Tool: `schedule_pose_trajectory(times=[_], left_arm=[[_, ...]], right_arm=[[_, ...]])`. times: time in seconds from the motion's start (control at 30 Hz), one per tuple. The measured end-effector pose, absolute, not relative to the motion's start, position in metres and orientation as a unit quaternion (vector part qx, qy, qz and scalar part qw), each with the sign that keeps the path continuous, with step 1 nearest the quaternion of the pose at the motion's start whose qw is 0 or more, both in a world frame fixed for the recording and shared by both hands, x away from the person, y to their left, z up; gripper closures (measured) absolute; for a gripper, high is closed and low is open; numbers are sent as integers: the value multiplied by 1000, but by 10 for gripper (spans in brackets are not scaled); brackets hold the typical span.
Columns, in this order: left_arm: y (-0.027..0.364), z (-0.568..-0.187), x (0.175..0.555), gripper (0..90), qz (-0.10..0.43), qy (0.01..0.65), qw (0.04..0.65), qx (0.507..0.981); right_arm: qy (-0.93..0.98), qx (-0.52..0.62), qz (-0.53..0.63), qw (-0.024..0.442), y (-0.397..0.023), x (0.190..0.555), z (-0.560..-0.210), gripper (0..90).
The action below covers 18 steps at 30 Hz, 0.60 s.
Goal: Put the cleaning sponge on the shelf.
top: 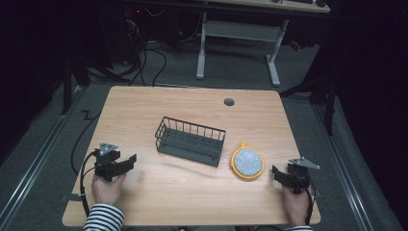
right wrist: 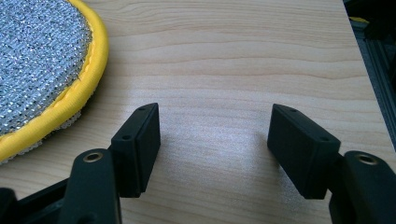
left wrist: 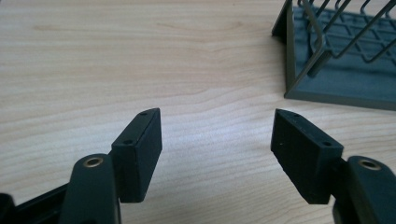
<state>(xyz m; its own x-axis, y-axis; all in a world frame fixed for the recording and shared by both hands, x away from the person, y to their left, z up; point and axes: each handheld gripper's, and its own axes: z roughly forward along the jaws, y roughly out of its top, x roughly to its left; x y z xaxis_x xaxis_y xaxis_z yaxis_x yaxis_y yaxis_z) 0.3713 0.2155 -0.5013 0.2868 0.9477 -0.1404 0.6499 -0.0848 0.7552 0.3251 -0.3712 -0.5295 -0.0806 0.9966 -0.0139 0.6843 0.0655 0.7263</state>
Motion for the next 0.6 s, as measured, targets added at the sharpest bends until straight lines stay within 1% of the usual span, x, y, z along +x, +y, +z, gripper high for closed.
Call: schedule_pose_trajectory(times=[0.13,0.33,0.5,0.6], left_arm=[[211,-513,368,337,189,566,365,714],[209,-526,363,335,194,571,355,715],[210,-531,366,332,213,571,341,716],[208,-534,367,327,234,561,325,724]], right_arm=[[677,620,286,274,-371,325,-529,349],[677,621,285,275,-371,325,-529,348],[677,621,285,274,-371,325,-530,340],[677,620,288,271,-371,325,-529,327]])
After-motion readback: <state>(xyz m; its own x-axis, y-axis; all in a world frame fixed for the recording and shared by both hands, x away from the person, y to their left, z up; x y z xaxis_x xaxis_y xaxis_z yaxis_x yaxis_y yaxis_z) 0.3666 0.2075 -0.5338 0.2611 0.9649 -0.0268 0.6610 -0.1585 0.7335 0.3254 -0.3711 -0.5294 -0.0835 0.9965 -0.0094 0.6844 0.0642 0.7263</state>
